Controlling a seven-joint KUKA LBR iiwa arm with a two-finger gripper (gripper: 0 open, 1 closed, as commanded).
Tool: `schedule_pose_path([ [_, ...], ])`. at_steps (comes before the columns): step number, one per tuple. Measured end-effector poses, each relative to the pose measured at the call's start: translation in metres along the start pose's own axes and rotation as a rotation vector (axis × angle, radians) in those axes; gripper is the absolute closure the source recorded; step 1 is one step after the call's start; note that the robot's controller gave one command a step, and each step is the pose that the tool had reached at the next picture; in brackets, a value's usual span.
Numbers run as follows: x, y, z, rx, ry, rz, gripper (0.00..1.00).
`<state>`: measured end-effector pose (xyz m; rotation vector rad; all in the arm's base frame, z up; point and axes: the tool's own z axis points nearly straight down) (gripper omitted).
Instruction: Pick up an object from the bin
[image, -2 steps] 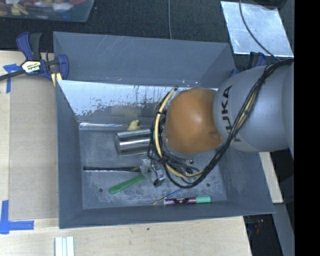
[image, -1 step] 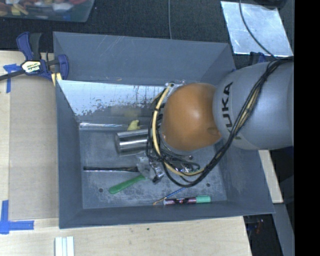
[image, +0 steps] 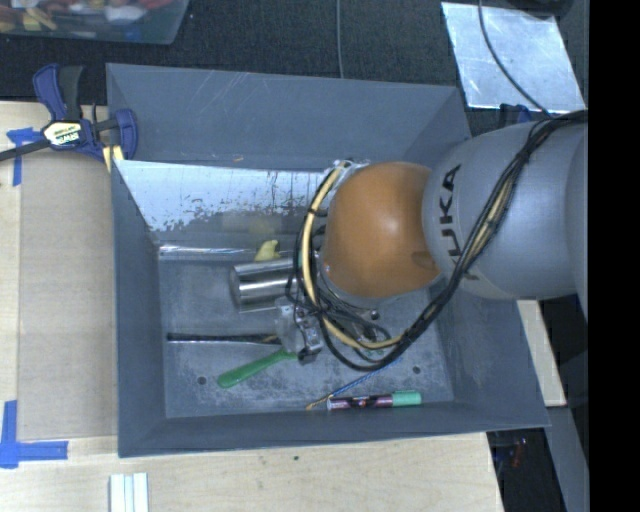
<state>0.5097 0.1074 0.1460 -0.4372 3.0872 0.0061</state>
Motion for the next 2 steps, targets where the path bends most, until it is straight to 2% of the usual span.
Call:
schedule_pose_path([
  [1,0.005,-0.003,-0.01,0.001,-0.007,-0.268,1.0],
  [2,-0.053,0.025,0.015,-0.001,-0.004,-0.224,1.0],
])
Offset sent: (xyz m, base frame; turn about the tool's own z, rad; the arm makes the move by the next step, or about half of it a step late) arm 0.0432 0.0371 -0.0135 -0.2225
